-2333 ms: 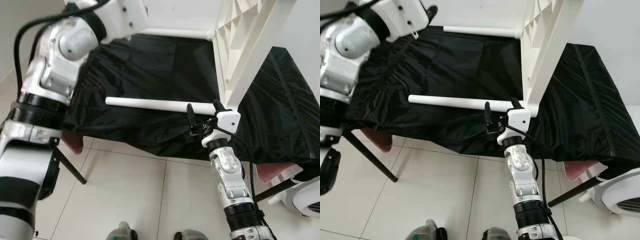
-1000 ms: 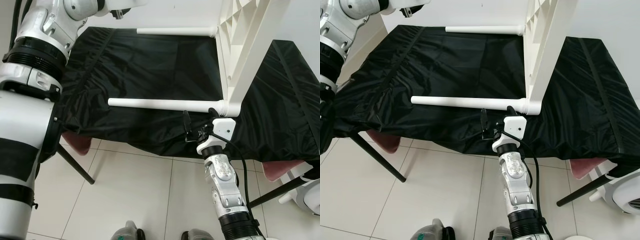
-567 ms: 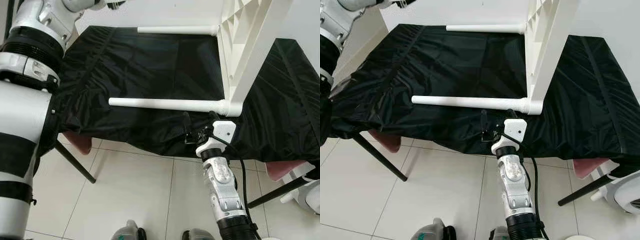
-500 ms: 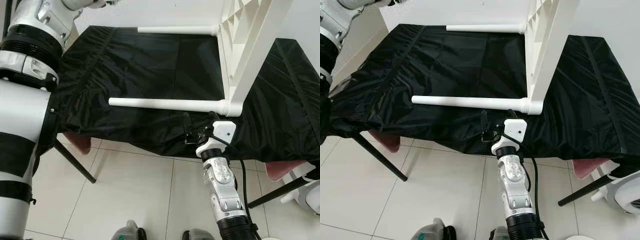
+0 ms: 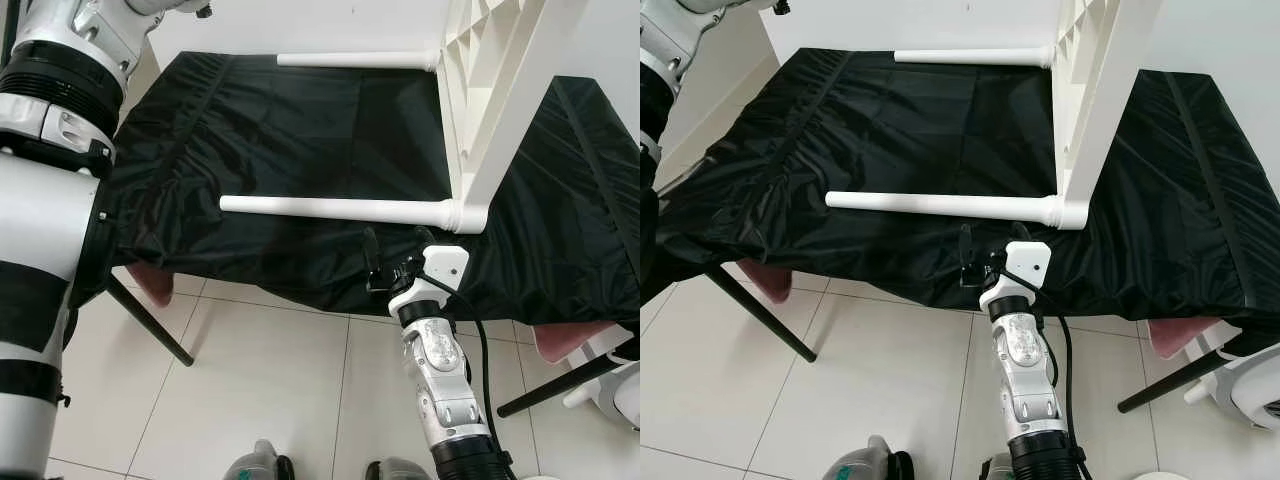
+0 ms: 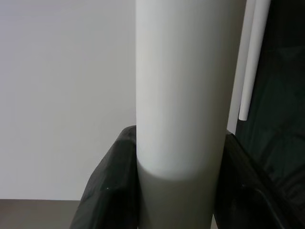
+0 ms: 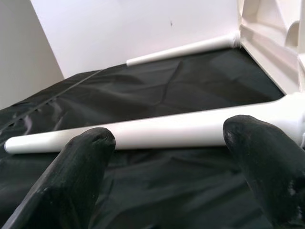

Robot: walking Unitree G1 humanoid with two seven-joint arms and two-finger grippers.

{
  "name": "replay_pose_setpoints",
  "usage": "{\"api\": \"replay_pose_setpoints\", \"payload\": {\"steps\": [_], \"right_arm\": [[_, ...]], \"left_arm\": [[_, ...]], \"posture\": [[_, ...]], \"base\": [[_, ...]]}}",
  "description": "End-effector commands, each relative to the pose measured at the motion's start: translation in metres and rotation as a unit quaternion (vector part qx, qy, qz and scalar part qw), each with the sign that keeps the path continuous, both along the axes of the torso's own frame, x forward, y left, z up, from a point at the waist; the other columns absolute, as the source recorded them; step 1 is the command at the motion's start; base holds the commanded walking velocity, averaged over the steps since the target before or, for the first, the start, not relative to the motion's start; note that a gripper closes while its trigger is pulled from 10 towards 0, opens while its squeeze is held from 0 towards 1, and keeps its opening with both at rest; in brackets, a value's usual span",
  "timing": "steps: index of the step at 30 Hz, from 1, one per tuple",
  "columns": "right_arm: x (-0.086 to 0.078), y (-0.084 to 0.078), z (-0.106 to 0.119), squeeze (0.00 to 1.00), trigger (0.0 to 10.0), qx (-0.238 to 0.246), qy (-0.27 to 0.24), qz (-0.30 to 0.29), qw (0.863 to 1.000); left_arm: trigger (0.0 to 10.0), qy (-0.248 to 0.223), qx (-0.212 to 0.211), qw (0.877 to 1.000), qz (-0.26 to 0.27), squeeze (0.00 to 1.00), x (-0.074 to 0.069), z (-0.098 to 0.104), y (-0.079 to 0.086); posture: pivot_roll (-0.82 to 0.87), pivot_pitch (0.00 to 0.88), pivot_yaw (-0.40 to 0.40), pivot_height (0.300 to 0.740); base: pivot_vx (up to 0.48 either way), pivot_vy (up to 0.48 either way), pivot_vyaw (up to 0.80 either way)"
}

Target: Building children table

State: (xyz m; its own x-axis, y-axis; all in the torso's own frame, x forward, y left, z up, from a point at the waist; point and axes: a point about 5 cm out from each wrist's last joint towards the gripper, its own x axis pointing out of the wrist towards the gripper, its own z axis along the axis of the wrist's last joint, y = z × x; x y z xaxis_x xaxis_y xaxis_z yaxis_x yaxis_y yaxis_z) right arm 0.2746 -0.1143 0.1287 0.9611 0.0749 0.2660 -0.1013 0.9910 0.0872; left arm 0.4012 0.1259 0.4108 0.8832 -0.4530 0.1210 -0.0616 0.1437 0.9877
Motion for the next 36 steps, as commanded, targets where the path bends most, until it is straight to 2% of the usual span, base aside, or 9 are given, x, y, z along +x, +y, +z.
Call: {"api": "replay_pose_setpoints", "payload": {"steps": [1,5,12,13,17,21,24,27,36], "right_arm": [[-0.003,-0.002,-0.008,0.0,10.0,0.024,0.02,-0.016,0.999],[-0.008,-0.015,-0.015,0.0,10.0,0.078,0.036,-0.066,0.994],[-0.007,-0.023,-0.019,0.0,10.0,0.127,0.051,-0.089,0.987],[-0.001,-0.023,-0.018,0.0,10.0,0.154,0.055,-0.087,0.983],[0.005,-0.02,-0.014,0.0,10.0,0.18,0.053,-0.076,0.979],[0.018,-0.013,-0.006,0.0,10.0,0.212,0.05,-0.051,0.975],[0.022,-0.009,-0.004,0.0,10.0,0.228,0.052,-0.04,0.972],[0.026,-0.004,-0.002,0.0,10.0,0.246,0.056,-0.025,0.967],[0.031,0.003,0.0,0.0,10.0,0.248,0.058,-0.008,0.967]], "left_arm": [[10.0,-0.145,-0.106,0.983,0.035,0.0,-0.004,0.022,0.018],[10.0,-0.135,-0.112,0.983,0.052,0.0,-0.004,0.022,0.032],[10.0,-0.133,-0.111,0.983,0.067,0.0,-0.005,0.022,0.048],[10.0,-0.126,-0.12,0.982,0.076,0.0,-0.006,0.022,0.058],[10.0,-0.122,-0.125,0.98,0.091,0.0,-0.007,0.022,0.068],[10.0,-0.108,-0.14,0.976,0.126,0.0,-0.007,0.014,0.092],[10.0,-0.104,-0.149,0.973,0.141,0.0,-0.007,0.009,0.101],[10.0,-0.099,-0.158,0.971,0.151,0.0,-0.008,0.005,0.108],[10.0,-0.095,-0.181,0.966,0.158,0.0,-0.008,0.001,0.116]], "posture": [[0.02,0.019,0.093,0.74],[0.02,0.019,0.093,0.74],[0.03,0.018,0.09,0.74],[0.04,0.015,0.083,0.74],[0.05,0.014,0.082,0.74],[0.06,0.009,0.076,0.74],[0.07,0.008,0.074,0.74],[0.07,0.009,0.07,0.74],[0.08,0.007,0.061,0.74]], "base": [[0.0,0.0,0.0],[0.0,0.0,0.0],[0.0,0.0,0.0],[0.0,0.0,0.0],[0.0,0.0,0.0],[0.0,0.0,0.0],[0.0,0.0,0.0],[0.0,0.0,0.0],[0.0,0.0,0.0]]}}
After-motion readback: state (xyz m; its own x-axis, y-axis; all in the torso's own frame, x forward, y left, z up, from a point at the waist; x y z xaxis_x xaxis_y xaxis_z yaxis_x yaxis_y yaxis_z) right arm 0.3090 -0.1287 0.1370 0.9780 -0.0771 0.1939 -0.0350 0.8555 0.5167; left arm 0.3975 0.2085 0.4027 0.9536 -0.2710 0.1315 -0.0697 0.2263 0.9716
